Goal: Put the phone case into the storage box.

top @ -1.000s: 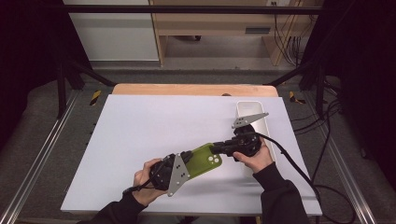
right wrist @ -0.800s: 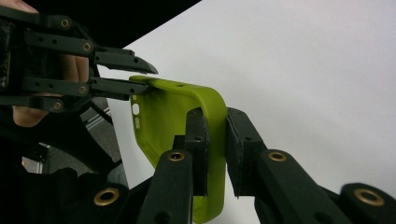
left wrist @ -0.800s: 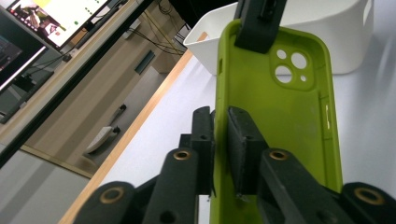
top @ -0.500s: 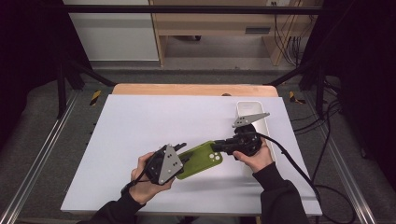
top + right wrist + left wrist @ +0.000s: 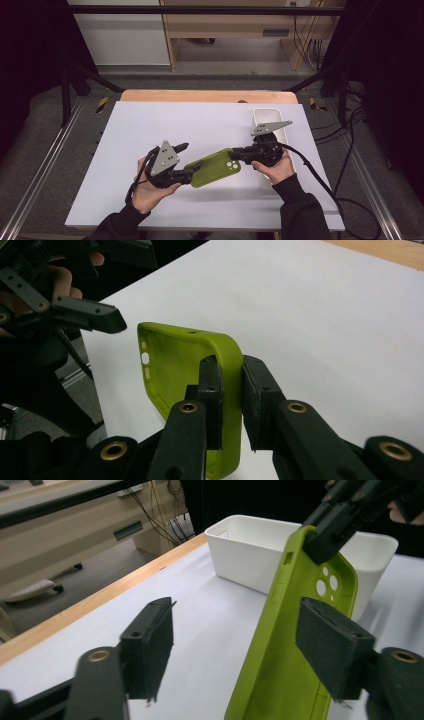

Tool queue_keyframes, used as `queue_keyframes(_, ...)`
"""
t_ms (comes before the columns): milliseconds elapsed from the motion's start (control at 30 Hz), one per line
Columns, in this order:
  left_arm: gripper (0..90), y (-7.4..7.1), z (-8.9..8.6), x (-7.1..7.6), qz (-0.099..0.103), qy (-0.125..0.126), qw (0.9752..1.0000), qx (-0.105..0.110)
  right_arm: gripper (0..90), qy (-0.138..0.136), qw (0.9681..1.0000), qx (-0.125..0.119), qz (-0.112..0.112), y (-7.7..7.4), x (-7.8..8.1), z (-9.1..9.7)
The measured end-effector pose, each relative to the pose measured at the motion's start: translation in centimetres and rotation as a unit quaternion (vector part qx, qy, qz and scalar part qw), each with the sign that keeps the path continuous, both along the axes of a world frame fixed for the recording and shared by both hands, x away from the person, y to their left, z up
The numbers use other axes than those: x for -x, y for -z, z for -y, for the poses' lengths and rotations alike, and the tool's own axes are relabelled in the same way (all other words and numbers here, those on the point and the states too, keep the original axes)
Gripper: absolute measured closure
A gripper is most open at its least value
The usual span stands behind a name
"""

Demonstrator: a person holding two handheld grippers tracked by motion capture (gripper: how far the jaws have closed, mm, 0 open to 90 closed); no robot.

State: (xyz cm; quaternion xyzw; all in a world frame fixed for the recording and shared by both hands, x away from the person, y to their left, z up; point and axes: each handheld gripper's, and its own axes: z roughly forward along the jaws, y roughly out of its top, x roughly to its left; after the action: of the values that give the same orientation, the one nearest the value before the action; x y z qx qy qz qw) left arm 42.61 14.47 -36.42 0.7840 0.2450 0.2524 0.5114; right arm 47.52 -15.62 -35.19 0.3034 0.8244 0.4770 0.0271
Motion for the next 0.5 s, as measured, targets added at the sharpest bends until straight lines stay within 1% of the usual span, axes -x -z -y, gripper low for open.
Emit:
queue_keyframes(67, 26.1, 0.0, -0.5, -0.3, -0.011, -0.004, 0.9998, 0.014, 80.1, 0.002, 1.0000, 0.001, 0.003, -0.1, 0.0, 0.1)
queue_keyframes(133, 22.9, 0.0, -1.1, -0.6, -0.017, -0.010, 0.9994, 0.028, 80.1, 0.005, 1.0000, 0.003, 0.006, -0.2, 0.1, 0.2)
queue_keyframes(233, 18.8, -0.1, -1.8, -0.9, -0.024, -0.013, 0.9988, 0.041, 80.1, 0.007, 0.9999, 0.005, 0.011, -0.3, 0.1, 0.3)
queue_keyframes(367, 10.3, 0.0, -2.9, -1.4, -0.036, -0.027, 0.9973, 0.058, 80.1, 0.010, 0.9998, 0.007, 0.017, -0.5, 0.2, 0.5)
queue_keyframes(500, 6.0, 0.2, -4.0, -1.9, -0.049, -0.034, 0.9952, 0.077, 80.1, 0.013, 0.9995, 0.010, 0.025, -0.7, 0.2, 0.7)
